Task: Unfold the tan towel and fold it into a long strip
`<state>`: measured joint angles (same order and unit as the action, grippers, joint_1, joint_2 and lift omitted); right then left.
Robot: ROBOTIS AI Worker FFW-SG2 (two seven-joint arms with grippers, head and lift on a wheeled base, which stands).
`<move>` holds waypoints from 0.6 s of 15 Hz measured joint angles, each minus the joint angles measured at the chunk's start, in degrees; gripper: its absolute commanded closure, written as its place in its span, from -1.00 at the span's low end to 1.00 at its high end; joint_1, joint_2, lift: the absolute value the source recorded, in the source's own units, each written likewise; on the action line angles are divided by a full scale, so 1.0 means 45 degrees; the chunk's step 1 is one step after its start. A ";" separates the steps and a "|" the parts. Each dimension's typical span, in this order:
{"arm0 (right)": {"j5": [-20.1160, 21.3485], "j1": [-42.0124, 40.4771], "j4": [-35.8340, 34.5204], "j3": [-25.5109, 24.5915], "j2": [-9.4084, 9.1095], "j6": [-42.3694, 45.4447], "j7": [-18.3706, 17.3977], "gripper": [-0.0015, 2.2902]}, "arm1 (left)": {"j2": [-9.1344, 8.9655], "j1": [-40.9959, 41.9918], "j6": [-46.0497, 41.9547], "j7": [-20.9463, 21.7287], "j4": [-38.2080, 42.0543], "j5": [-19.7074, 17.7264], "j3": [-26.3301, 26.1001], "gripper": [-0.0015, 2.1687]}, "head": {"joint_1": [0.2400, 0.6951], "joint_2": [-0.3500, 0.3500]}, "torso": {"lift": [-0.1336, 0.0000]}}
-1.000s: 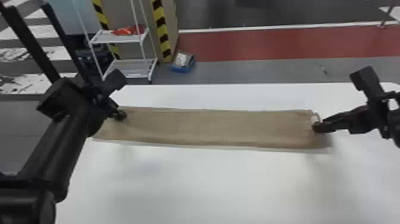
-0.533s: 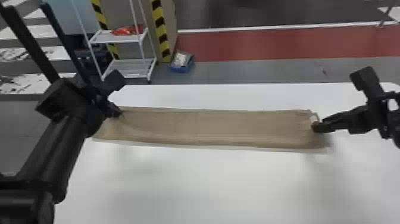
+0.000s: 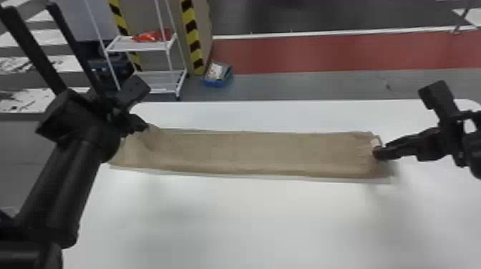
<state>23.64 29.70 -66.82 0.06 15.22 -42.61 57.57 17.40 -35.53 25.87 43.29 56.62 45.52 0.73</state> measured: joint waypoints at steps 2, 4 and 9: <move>0.0012 -0.0046 -0.0004 0.0002 -0.0005 -0.0045 0.0000 -0.53 | -0.0083 -0.0018 0.0000 -0.0636 -0.0029 0.0009 -0.0063 0.16 | 1.00 0.31 | -0.85; 0.0020 -0.0073 -0.0010 -0.0009 -0.0005 -0.0056 0.0000 -0.53 | -0.0148 -0.0211 -0.0068 -0.1591 -0.0623 0.0241 -0.0189 0.16 | 1.00 0.33 | -0.85; 0.0007 -0.0080 -0.0016 -0.0033 0.0012 -0.0017 0.0000 -0.53 | -0.0102 -0.0374 -0.0165 -0.2355 -0.1497 0.0442 -0.0300 -0.69 | 1.00 0.37 | -0.85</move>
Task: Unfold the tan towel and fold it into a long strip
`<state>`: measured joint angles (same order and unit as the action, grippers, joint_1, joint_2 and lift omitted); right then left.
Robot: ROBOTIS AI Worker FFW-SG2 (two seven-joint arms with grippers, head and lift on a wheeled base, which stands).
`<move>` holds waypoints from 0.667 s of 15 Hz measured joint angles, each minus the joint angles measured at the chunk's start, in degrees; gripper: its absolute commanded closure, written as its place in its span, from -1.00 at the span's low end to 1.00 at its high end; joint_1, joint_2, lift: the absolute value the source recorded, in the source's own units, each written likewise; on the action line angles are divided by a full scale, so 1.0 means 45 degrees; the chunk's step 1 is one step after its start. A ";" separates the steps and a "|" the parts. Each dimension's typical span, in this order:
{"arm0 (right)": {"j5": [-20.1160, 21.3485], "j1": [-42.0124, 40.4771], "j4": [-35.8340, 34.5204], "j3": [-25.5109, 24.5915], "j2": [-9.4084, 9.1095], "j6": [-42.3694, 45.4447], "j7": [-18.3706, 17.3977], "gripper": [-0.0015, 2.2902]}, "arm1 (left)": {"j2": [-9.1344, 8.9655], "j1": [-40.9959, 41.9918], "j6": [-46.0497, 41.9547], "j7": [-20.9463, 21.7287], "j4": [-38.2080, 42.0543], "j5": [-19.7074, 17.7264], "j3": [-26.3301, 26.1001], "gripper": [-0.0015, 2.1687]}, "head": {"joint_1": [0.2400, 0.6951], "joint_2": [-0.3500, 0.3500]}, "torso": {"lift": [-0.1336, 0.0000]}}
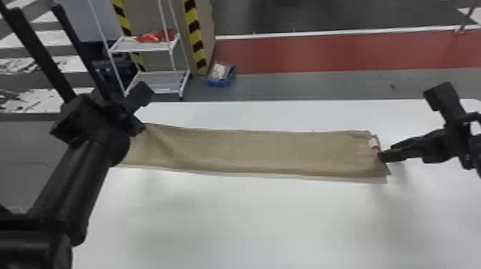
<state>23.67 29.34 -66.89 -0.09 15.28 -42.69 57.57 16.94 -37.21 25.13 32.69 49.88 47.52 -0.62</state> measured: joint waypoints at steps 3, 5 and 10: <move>-0.0024 0.0016 0.0001 -0.0001 -0.0012 0.0003 0.0000 -0.53 | -0.0040 0.0491 -0.0028 -0.0195 0.0233 -0.0167 0.0005 -0.94 | 1.00 0.37 | -0.85; -0.0025 0.0016 0.0001 -0.0001 -0.0011 0.0003 0.0000 -0.53 | 0.0023 0.0784 0.0032 -0.0193 0.0837 -0.0300 0.0173 -0.93 | 1.00 0.37 | -0.85; -0.0221 -0.0010 -0.0092 -0.0229 -0.0057 -0.0035 -0.0019 -0.53 | 0.0541 0.1972 0.0522 0.0038 0.2906 -0.1042 0.0945 -0.92 | 1.00 0.44 | -0.85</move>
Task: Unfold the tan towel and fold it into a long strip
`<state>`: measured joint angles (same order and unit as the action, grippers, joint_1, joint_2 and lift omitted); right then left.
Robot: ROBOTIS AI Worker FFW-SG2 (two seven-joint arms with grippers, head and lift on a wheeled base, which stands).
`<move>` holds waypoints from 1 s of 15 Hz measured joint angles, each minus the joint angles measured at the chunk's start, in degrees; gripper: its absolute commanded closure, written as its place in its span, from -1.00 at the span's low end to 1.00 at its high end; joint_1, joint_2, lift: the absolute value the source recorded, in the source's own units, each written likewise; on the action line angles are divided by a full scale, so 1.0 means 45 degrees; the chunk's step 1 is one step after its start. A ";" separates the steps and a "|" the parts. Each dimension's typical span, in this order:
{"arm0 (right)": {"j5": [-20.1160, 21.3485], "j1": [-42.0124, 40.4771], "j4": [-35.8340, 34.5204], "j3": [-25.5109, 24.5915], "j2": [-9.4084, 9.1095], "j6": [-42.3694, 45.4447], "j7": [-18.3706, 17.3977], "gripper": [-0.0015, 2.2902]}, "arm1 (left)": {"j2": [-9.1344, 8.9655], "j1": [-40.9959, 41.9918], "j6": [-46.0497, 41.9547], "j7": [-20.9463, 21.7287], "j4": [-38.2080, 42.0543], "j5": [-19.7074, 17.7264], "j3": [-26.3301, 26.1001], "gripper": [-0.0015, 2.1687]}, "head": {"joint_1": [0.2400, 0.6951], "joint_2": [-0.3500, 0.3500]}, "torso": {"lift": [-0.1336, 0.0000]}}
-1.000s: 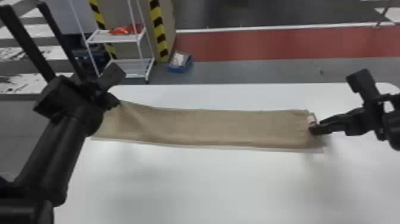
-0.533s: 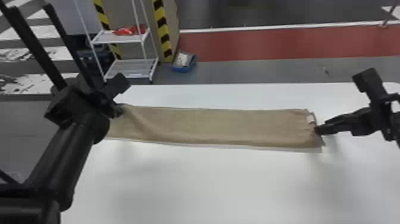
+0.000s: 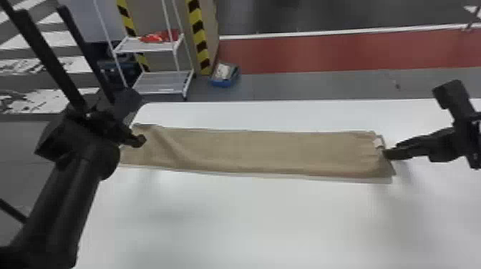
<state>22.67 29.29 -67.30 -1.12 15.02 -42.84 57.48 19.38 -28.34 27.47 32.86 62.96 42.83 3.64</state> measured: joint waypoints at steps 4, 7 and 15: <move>-0.0049 0.0034 -0.0081 0.0162 -0.0220 0.0085 -0.0189 -0.53 | 0.0242 0.1307 0.0308 0.0341 0.1739 -0.1344 0.1191 -0.91 | 1.00 0.53 | -0.85; -0.0114 0.0087 0.0033 0.0296 -0.0477 0.0223 -0.0216 -0.53 | 0.0300 0.1714 0.0332 0.0314 0.1993 -0.1715 0.1501 -0.90 | 1.00 0.60 | -0.85; 0.0011 -0.0111 0.0235 0.0506 -0.0414 -0.0040 -0.0313 -0.53 | 0.0286 0.2293 0.0446 0.0360 0.2645 -0.2842 0.2176 -0.88 | 1.00 0.61 | -0.85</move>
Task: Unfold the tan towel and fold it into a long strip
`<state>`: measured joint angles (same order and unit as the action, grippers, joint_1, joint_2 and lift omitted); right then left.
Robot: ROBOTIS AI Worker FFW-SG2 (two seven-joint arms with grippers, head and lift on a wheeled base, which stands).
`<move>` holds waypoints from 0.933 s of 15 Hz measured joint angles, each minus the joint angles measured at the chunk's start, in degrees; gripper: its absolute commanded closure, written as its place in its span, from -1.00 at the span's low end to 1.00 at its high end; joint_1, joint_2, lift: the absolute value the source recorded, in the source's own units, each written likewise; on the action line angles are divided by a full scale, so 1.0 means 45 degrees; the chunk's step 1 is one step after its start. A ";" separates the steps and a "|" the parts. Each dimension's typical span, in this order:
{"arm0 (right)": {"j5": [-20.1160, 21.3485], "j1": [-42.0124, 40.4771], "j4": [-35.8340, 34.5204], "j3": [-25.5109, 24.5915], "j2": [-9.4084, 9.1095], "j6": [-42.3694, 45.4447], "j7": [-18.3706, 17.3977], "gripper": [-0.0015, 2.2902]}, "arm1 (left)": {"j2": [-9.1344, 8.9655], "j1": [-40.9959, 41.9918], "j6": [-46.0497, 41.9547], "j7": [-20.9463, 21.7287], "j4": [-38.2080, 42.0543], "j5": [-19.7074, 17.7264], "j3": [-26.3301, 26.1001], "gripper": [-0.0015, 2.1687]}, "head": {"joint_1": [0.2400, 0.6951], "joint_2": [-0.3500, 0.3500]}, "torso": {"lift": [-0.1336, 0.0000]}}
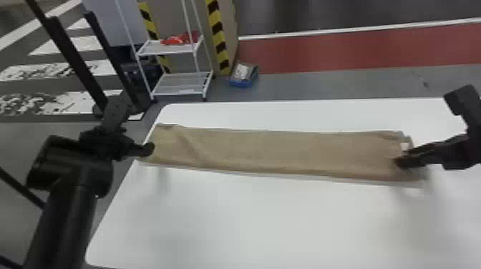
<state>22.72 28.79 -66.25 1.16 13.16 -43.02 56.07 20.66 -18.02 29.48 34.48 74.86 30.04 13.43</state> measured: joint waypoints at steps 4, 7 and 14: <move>-0.0116 -0.0048 -0.0140 -0.0181 -0.0009 -0.0187 0.0014 -0.53 | 0.0004 0.0157 0.0016 0.0013 0.0060 -0.0007 0.0023 -0.88 | 1.00 0.61 | -0.85; 0.0089 -0.0047 -0.0170 -0.0128 0.0036 -0.0399 0.0031 -0.32 | 0.0017 0.0236 0.0004 0.0013 0.0065 -0.0010 0.0044 -0.88 | 1.00 0.61 | -0.85; 0.0232 0.0024 -0.0174 -0.0276 0.0119 -0.0473 -0.0004 0.31 | 0.0002 0.0376 0.0002 0.0013 0.0108 0.0002 0.0062 -0.87 | 1.00 0.58 | -0.85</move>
<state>23.76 28.90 -67.03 -0.08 13.69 -45.15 56.06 20.67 -16.33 29.49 34.54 75.35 30.04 13.71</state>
